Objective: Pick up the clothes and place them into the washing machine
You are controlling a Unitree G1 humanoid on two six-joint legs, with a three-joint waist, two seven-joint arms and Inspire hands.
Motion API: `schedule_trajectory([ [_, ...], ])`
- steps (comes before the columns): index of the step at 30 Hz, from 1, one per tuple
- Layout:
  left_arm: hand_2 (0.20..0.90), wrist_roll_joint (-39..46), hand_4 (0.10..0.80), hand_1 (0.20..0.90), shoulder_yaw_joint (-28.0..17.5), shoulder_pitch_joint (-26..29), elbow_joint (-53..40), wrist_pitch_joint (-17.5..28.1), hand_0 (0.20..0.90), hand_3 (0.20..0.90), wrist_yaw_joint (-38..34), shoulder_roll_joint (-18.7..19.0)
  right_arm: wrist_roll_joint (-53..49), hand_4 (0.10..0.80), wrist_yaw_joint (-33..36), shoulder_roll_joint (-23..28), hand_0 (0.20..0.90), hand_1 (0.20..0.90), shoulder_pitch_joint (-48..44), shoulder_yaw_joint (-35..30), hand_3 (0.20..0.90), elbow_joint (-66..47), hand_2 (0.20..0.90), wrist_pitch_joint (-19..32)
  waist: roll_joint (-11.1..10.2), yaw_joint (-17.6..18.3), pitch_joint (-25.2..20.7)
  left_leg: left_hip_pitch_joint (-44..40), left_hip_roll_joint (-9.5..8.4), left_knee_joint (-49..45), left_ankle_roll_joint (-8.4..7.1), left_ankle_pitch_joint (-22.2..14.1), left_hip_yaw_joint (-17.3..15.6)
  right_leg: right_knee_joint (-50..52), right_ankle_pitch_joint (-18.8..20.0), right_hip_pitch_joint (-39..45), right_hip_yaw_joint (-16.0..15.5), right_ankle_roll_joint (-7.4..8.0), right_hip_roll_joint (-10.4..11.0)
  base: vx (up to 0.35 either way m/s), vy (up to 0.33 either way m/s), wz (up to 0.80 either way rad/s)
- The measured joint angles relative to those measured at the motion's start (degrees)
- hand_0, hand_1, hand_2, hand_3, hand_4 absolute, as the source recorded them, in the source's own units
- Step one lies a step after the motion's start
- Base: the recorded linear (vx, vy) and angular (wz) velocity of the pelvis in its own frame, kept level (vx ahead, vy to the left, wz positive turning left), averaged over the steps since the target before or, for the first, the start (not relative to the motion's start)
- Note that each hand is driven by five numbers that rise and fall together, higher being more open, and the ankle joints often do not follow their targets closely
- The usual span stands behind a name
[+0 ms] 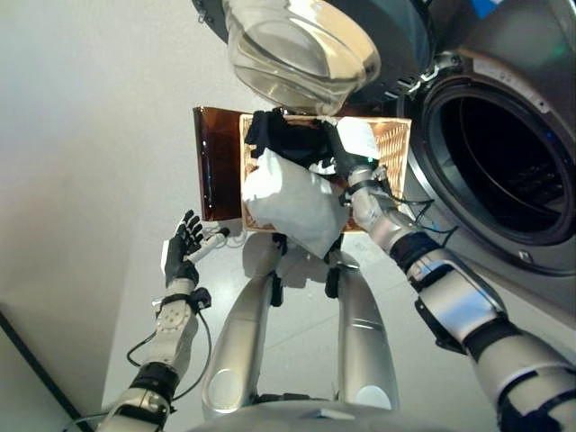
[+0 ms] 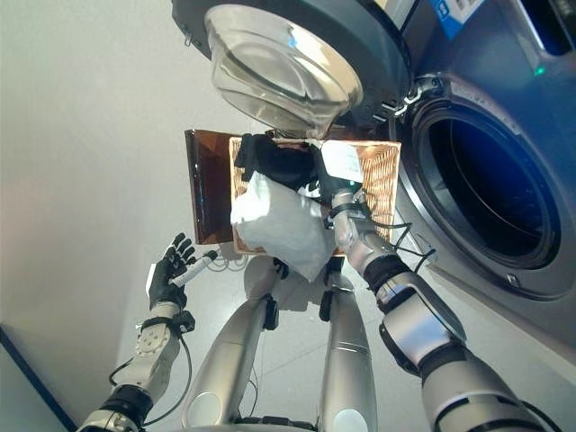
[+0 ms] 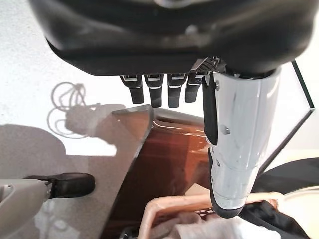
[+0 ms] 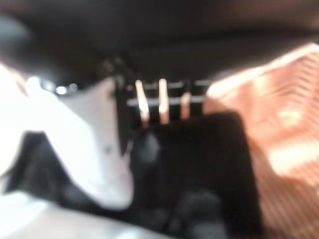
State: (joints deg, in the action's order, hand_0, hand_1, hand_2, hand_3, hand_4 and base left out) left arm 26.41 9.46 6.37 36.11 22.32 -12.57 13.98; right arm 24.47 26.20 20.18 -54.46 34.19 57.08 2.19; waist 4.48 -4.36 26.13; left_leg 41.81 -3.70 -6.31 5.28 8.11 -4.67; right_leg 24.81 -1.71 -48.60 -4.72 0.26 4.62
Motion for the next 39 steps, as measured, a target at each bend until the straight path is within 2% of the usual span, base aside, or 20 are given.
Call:
schedule_trajectory([
  [8,0.9,-1.04,0.8,0.9,-0.24,1.39,-0.07,-0.57,0.9,0.9,-0.11,0.08,0.02,0.3,-0.04,1.47,0.2,0.2,-0.33,-0.05,0.2,0.45,0.2,-1.05,-0.02,-1.05,0.72,-0.13,-0.09,-0.27,0.18,0.05,-0.03,-0.16,0.03,0.37,-0.02,0.05,0.1,0.0,0.0,0.0],
  [30,0.9,-1.07,0.8,0.9,-0.28,1.77,-0.06,-0.67,0.9,0.9,-0.12,0.12,-0.41,0.3,-0.05,1.23,0.2,0.2,0.89,-1.47,0.2,0.39,0.2,-0.92,-0.03,-0.95,0.72,-0.19,-0.12,-0.56,0.06,-0.04,-0.24,0.19,0.2,0.37,0.33,0.24,0.1,0.005,-0.001,0.0],
  [39,0.9,-1.04,0.8,0.9,-0.5,1.64,0.36,-0.73,0.9,0.9,-1.2,0.04,-5.43,0.3,-0.14,1.78,0.2,0.2,11.14,-6.93,0.2,-10.71,0.2,-0.8,-0.14,0.52,0.74,-2.65,-0.17,-0.65,0.36,-0.3,-0.3,-0.03,0.19,2.9,0.23,0.29,0.22,0.038,-0.012,-0.02],
])
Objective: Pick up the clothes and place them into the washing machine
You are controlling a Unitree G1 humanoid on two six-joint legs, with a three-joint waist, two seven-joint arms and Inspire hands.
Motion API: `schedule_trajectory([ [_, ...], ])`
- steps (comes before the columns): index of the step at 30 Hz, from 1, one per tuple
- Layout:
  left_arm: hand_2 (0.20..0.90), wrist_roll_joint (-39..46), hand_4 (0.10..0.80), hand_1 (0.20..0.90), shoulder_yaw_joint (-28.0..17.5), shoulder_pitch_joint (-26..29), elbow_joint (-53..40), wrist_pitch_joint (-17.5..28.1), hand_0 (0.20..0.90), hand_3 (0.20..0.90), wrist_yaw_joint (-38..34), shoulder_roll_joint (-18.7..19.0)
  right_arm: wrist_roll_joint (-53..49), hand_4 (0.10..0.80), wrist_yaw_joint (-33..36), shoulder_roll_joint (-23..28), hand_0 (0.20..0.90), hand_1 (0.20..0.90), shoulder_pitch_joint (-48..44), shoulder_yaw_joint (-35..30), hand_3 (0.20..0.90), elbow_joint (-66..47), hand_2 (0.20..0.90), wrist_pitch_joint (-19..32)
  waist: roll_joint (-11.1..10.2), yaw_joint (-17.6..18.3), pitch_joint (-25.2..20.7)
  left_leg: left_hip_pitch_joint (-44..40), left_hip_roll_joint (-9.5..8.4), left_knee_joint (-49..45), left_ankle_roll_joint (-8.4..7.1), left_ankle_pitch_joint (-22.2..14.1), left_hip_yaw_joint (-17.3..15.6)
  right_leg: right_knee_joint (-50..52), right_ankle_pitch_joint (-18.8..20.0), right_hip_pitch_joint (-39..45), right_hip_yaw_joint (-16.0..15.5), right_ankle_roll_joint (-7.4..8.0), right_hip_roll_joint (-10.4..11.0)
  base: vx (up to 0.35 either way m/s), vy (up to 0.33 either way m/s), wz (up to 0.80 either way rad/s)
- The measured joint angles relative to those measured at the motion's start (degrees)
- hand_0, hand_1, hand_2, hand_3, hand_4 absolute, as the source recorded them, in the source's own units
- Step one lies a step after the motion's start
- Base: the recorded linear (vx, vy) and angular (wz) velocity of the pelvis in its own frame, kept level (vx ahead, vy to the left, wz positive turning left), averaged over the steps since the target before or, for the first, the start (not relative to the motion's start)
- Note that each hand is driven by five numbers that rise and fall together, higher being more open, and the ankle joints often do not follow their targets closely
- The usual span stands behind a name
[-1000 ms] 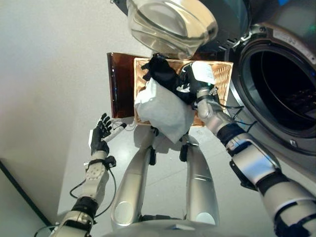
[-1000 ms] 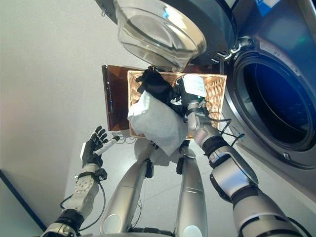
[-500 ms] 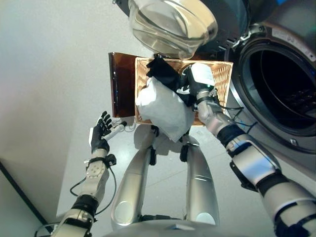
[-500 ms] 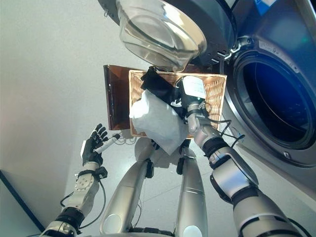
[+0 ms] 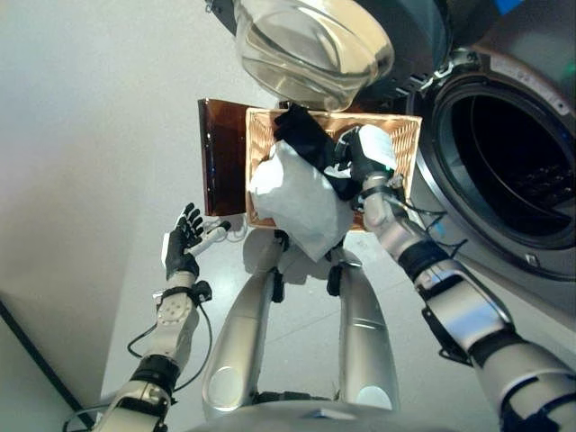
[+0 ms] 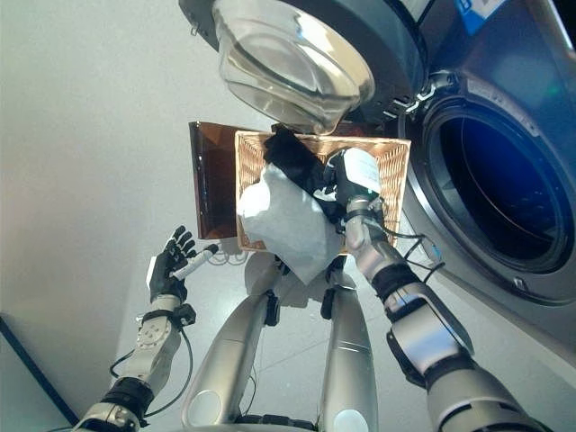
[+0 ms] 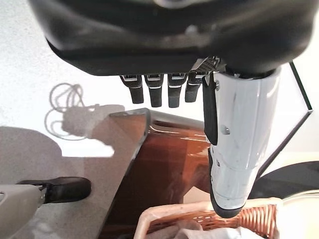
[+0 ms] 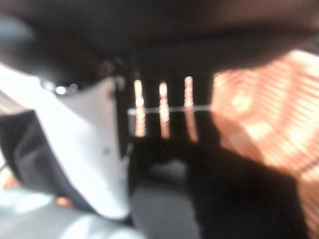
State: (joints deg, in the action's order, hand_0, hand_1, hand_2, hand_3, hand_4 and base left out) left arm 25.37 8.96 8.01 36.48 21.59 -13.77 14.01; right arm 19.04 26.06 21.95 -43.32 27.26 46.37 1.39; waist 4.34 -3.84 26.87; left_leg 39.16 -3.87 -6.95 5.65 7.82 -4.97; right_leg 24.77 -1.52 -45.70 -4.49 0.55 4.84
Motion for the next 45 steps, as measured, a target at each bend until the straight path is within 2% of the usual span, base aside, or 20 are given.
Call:
schedule_trajectory([
  [7,0.9,0.06,0.8,0.9,-1.69,-0.51,-0.04,-0.01,0.9,0.9,0.09,-0.18,-6.28,0.3,-1.17,0.79,0.2,0.2,7.29,-5.24,0.2,-4.66,0.2,1.74,-1.18,1.59,-0.61,-0.83,0.15,0.02,0.16,-0.13,-0.53,-0.04,0.03,0.63,0.38,0.06,-0.12,0.03,-0.024,0.0],
  [10,0.9,0.08,0.8,0.9,-1.7,-0.66,0.03,-0.01,0.9,0.9,0.1,-0.27,-6.94,0.3,-1.44,2.35,0.2,0.2,9.18,-5.62,0.2,-5.24,0.2,2.47,-1.29,1.56,-0.67,-1.64,0.15,0.15,0.28,-0.24,-0.56,-0.21,0.02,1.43,0.43,0.07,-0.15,0.011,-0.009,-0.01],
  [19,0.9,0.36,0.8,0.9,-2.13,-1.21,0.21,0.0,0.9,0.9,0.19,-0.29,-13.31,0.3,-3.83,2.6,0.2,0.2,14.55,-9.02,0.2,-11.4,0.2,5.08,-1.9,1.73,-1.14,-2.47,0.16,0.18,0.43,-0.42,-0.74,-0.27,0.03,2.21,0.52,0.08,-0.18,0.019,-0.011,-0.01],
  [24,0.9,1.18,0.8,0.9,-2.18,-2.9,1.6,0.0,0.9,0.9,1.32,-0.44,-24.42,0.3,-6.03,1.14,0.2,0.2,20.86,-12.85,0.2,-14.16,0.2,8.83,-2.53,1.94,-3.53,-3.93,0.15,1.06,0.51,-0.69,-0.99,-1.17,-0.06,3.49,0.73,0.19,-0.22,0.034,-0.009,-0.02],
  [31,0.9,4.56,0.8,0.9,-2.26,-4.84,2.48,0.0,0.9,0.9,2.52,-0.83,-45.68,0.3,-11.82,-4.87,0.2,0.2,27.8,-20.11,0.2,-14.79,0.2,14.25,-3.18,3.16,-6.16,-6.03,0.16,2.28,0.45,-0.78,-1.11,-2.26,-0.19,5.35,0.88,0.37,-0.34,0.034,-0.002,-0.04],
  [40,0.9,6.65,0.8,0.9,-2.69,-4.98,2.54,0.01,0.9,0.9,3.94,-1.86,-65.26,0.3,-17.87,-8.7,0.2,0.2,31.3,-24.81,0.2,-14.1,0.2,17.47,-3.05,3.27,-7.07,-7.68,0.17,3.15,0.44,-0.8,-2.14,-2.25,-0.14,6.27,1.87,0.5,-0.55,-0.01,-0.001,-0.04],
  [45,0.9,7.68,0.8,0.9,-3.75,-5.57,2.84,0.01,0.9,0.9,4.68,-2.53,-77.29,0.3,-21.35,-12.86,0.2,0.2,31.21,-28.82,0.2,-12.68,0.2,19.04,-3.02,3.28,-7.49,-7.79,0.21,3.14,0.43,-0.8,-2.38,-2.33,-0.14,6.24,2.11,0.49,-0.6,0.005,0.002,-0.02],
])
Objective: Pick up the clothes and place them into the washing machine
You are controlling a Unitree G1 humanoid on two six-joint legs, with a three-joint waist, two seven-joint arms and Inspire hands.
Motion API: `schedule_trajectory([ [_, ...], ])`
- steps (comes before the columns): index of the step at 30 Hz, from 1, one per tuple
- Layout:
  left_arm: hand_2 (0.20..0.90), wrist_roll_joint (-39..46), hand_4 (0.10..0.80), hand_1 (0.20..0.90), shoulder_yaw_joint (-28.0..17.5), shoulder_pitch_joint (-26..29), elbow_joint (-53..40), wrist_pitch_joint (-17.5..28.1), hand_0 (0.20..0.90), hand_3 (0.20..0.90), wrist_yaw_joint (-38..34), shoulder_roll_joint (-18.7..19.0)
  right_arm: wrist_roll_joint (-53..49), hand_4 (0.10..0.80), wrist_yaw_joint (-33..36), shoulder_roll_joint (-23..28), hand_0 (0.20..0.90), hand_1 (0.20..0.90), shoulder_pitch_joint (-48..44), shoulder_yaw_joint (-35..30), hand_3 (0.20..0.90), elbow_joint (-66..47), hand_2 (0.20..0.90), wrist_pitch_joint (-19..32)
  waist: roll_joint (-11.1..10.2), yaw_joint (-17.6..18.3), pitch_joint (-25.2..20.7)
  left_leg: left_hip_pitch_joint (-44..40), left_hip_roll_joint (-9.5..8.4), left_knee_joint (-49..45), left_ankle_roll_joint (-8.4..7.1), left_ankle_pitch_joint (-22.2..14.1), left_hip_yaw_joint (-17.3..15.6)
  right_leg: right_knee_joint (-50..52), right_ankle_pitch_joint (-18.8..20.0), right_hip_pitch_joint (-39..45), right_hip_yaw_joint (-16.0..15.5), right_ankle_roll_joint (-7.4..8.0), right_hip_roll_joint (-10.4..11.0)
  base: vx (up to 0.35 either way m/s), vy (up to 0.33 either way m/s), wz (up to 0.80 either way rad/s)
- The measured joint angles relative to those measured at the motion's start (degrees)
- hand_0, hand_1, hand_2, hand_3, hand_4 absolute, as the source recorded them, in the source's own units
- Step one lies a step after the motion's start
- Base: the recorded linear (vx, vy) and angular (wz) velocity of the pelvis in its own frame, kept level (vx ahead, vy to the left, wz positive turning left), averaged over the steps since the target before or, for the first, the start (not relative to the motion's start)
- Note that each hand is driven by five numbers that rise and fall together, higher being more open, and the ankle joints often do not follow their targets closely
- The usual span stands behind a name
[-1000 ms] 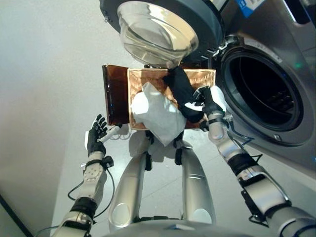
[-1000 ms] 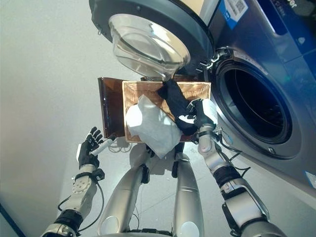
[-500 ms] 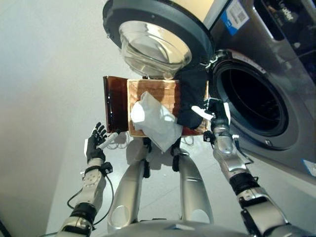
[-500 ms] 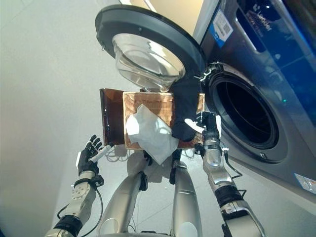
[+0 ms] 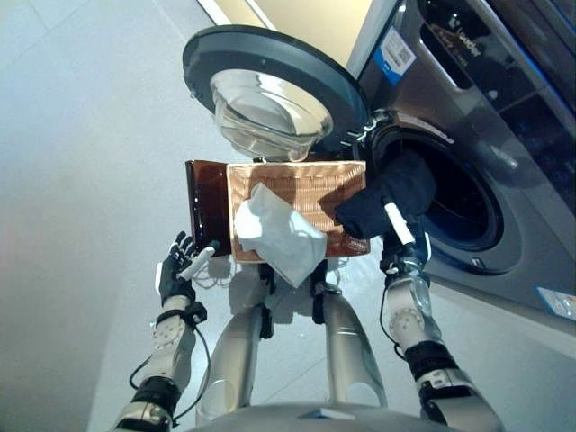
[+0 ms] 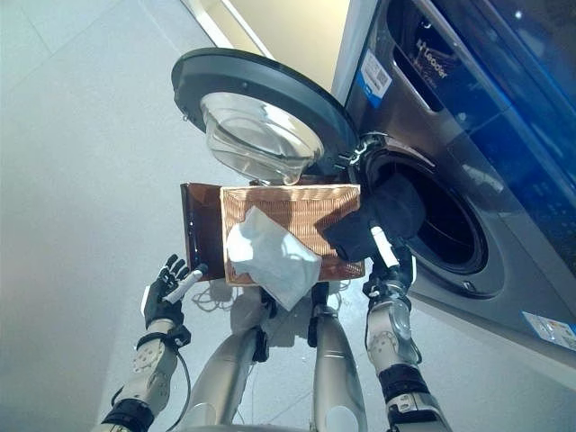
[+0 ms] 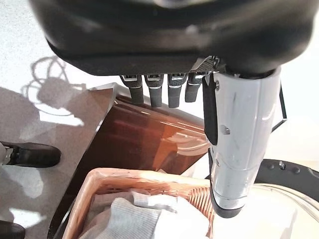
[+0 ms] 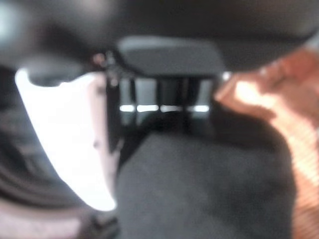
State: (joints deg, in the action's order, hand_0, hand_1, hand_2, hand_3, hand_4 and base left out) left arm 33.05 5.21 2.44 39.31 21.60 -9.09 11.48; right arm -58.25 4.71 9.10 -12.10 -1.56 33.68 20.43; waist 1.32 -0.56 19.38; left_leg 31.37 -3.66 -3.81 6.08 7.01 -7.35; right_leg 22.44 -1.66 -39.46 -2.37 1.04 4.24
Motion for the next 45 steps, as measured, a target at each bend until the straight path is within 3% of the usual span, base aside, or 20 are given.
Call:
schedule_trajectory([
  [9,0.9,1.69,0.8,0.9,0.03,-1.1,0.83,0.0,0.9,0.9,0.47,-0.27,-11.04,0.3,-2.36,-1.48,0.2,0.2,-1.66,-2.36,0.2,6.74,0.2,2.11,1.24,-0.15,-1.06,0.07,-0.03,0.06,0.0,0.0,-0.13,-0.17,0.02,-0.12,0.13,0.02,0.0,0.0,0.0,0.0],
  [13,0.9,2.37,0.8,0.9,0.3,-1.2,1.67,0.02,0.9,0.9,0.7,-0.72,-17.01,0.3,-2.37,-3.68,0.2,0.2,-4.69,-6.68,0.2,9.58,0.2,3.55,2.28,-0.21,-1.68,0.21,-0.08,0.22,-0.01,0.0,-0.35,0.01,0.02,-0.59,0.28,0.03,-0.01,-0.008,0.005,0.0],
  [18,0.9,2.89,0.8,0.9,0.63,-1.34,2.01,0.02,0.9,0.9,1.31,-1.1,-19.45,0.3,-1.68,-2.76,0.2,0.2,-8.79,-10.61,0.2,13.82,0.2,5.33,3.84,-0.47,-2.62,0.4,-0.13,0.49,-0.06,0.05,-0.69,0.27,0.03,-1.11,0.75,0.05,-0.04,0.0,0.0,0.0],
  [21,0.9,2.91,0.8,0.9,1.09,-1.3,3.04,0.01,0.9,0.9,1.53,-1.18,-19.44,0.3,-0.39,-1.15,0.2,0.2,-11.6,-12.14,0.2,16.13,0.2,6.02,4.71,-0.58,-3.12,0.4,-0.16,0.92,-0.22,0.18,-0.79,0.3,0.03,-1.34,0.83,0.05,-0.07,0.0,0.0,0.0],
  [32,0.9,2.87,0.8,0.9,2.91,-2.25,2.86,-0.03,0.9,0.9,2.83,-1.72,-19.35,0.3,5.09,12.31,0.2,0.2,-24.22,-15.07,0.2,25.92,0.2,5.83,9.33,-3.22,-3.32,0.35,-0.21,2.47,-0.82,0.69,-1.13,0.46,-0.02,-2.32,1.31,0.01,-0.24,0.001,0.002,-0.01],
  [45,0.9,2.82,0.8,0.9,5.05,-3.03,1.33,-0.53,0.9,0.9,4.22,-1.68,-18.71,0.3,9.26,21.84,0.2,0.2,-33.74,-16.51,0.2,30.95,0.2,5.54,10.59,-3.89,-3.16,0.64,-0.36,3.34,-0.74,1.02,-0.77,3.28,-1.99,-4.12,1.17,-0.62,-0.07,0.011,-0.018,0.04],
])
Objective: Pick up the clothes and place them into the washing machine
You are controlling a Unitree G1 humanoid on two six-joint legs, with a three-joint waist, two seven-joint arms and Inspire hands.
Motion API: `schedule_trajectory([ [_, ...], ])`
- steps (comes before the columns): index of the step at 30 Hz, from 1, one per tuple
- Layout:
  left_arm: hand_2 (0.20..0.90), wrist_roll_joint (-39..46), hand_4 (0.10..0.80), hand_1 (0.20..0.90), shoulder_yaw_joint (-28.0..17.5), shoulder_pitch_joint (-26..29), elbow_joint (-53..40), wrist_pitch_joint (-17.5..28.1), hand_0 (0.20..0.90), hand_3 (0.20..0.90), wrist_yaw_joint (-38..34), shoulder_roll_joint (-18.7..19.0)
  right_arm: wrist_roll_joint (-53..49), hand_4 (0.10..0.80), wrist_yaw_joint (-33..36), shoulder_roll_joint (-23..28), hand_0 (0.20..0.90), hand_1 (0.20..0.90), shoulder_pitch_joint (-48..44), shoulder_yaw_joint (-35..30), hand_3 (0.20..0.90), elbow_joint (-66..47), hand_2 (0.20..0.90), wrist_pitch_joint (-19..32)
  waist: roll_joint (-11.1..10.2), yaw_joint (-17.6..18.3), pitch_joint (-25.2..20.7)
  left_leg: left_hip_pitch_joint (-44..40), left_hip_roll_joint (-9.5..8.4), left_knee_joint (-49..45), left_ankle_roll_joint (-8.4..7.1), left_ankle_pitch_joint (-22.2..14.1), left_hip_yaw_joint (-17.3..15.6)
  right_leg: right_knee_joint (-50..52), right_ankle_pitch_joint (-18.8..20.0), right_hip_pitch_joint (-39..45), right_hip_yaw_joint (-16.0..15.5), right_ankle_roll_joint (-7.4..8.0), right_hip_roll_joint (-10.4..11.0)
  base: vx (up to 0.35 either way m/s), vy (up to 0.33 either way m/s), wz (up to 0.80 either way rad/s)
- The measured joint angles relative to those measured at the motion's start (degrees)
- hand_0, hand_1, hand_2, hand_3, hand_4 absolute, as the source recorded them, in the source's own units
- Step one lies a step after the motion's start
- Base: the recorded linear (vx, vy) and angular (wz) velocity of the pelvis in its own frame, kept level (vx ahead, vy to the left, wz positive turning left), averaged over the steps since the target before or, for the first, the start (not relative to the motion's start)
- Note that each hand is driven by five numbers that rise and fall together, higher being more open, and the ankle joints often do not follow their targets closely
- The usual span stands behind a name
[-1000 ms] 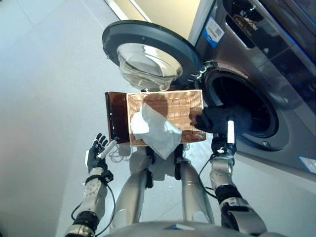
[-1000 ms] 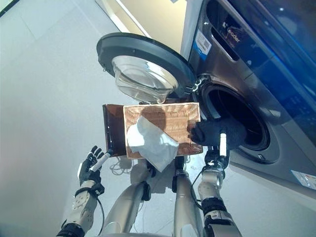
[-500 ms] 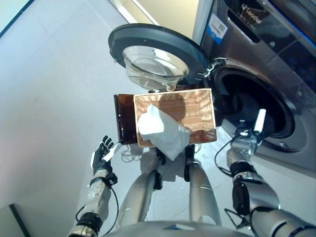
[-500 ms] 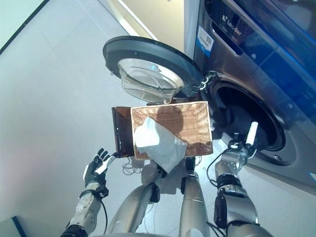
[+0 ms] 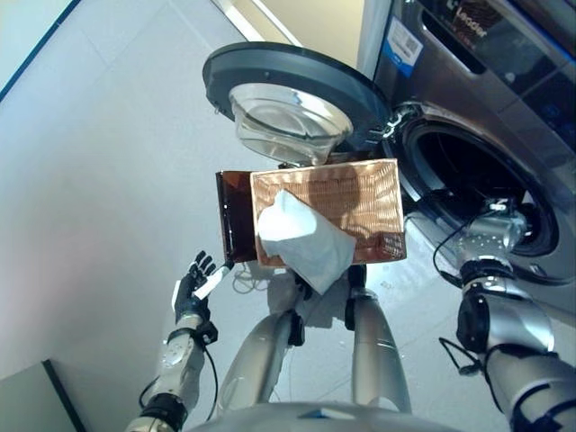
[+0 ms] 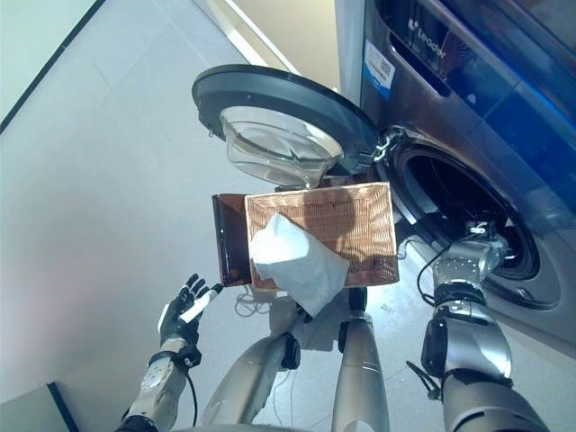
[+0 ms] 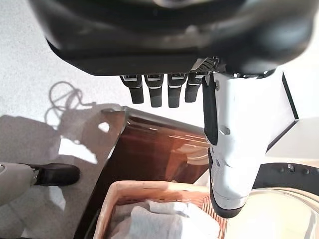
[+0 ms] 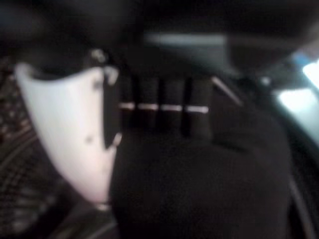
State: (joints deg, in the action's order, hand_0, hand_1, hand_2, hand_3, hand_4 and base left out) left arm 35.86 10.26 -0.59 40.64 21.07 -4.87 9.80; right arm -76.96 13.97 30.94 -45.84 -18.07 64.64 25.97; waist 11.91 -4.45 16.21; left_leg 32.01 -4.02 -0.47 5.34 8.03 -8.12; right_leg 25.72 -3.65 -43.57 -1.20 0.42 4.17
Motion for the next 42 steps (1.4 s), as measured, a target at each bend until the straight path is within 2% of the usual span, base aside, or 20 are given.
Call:
schedule_trajectory([
  [3,0.9,0.0,0.8,0.9,0.01,0.0,-0.19,-0.03,0.9,0.9,-0.04,0.0,0.0,0.3,1.04,2.34,0.2,0.2,-2.48,0.03,0.2,1.12,0.2,0.04,1.05,-0.19,-0.05,0.07,0.03,0.23,-0.06,0.05,0.14,0.03,-0.14,-0.16,-0.12,-0.1,-0.03,0.0,0.0,0.0],
  [12,0.9,0.0,0.8,0.9,1.28,0.01,-1.16,-0.4,0.9,0.9,-0.26,0.01,0.03,0.3,4.86,4.15,0.2,0.2,-5.68,0.0,0.2,3.88,0.2,0.14,1.58,-0.7,0.05,1.0,0.01,0.56,0.0,0.38,0.29,0.07,-0.25,-1.15,-0.26,-0.12,-0.03,0.0,0.0,0.0],
  [13,0.9,0.0,0.8,0.9,1.3,0.02,-1.31,-0.63,0.9,0.9,-0.26,0.01,0.03,0.484,4.88,4.15,0.458,0.458,-5.84,0.01,0.458,4.02,0.458,0.13,1.57,-0.71,0.05,1.0,0.01,0.57,0.05,0.41,0.29,0.07,-0.26,-1.15,-0.26,-0.11,-0.04,0.0,0.0,0.0],
  [14,0.9,0.0,0.8,0.9,1.31,0.01,-1.31,-0.63,0.9,0.9,-0.26,0.01,0.03,0.533,4.87,4.15,0.527,0.527,-5.84,0.03,0.527,4.02,0.527,0.13,1.57,-0.71,0.05,1.0,0.01,0.57,0.09,0.43,0.29,0.07,-0.27,-1.15,-0.26,-0.11,-0.04,0.0,0.0,0.0],
  [15,0.9,0.01,0.8,0.9,1.31,0.02,-1.33,-0.64,0.9,0.9,-0.29,0.01,0.04,0.8,4.87,4.15,0.9,0.9,-5.85,0.04,0.9,4.02,0.9,0.13,1.57,-0.72,0.05,1.0,0.0,0.57,0.11,0.45,0.29,0.07,-0.27,-1.15,-0.26,-0.11,-0.04,0.0,0.0,0.0],
  [33,0.9,0.02,0.8,0.9,1.21,0.02,-1.9,-0.65,0.9,0.9,-0.43,0.01,2.27,0.8,4.63,3.47,0.9,0.9,-5.73,0.72,0.9,3.78,0.9,-1.08,0.91,0.34,0.52,0.98,0.0,0.5,0.27,0.55,0.39,0.11,-0.24,-0.97,-0.39,-0.09,-0.03,0.0,0.0,0.0],
  [40,0.9,0.06,0.8,0.9,1.03,0.01,-2.01,-0.65,0.9,0.9,-0.44,0.02,2.36,0.8,3.29,-0.61,0.9,0.9,-2.95,0.92,0.9,-1.59,0.9,-0.88,-0.04,1.16,1.09,0.45,0.05,0.38,0.4,0.63,0.39,0.15,-0.23,-0.4,-0.41,-0.1,-0.1,0.0,0.0,0.0],
  [42,0.9,0.06,0.8,0.9,0.96,0.01,-2.16,-0.65,0.9,0.9,-0.44,0.02,3.32,0.8,3.18,-1.85,0.9,0.9,-1.15,2.92,0.9,-3.3,0.9,-0.95,-0.39,1.57,1.28,0.4,0.08,-0.36,0.57,0.47,0.6,0.13,-0.24,0.1,-0.61,-0.1,-0.04,0.0,0.0,0.0],
])
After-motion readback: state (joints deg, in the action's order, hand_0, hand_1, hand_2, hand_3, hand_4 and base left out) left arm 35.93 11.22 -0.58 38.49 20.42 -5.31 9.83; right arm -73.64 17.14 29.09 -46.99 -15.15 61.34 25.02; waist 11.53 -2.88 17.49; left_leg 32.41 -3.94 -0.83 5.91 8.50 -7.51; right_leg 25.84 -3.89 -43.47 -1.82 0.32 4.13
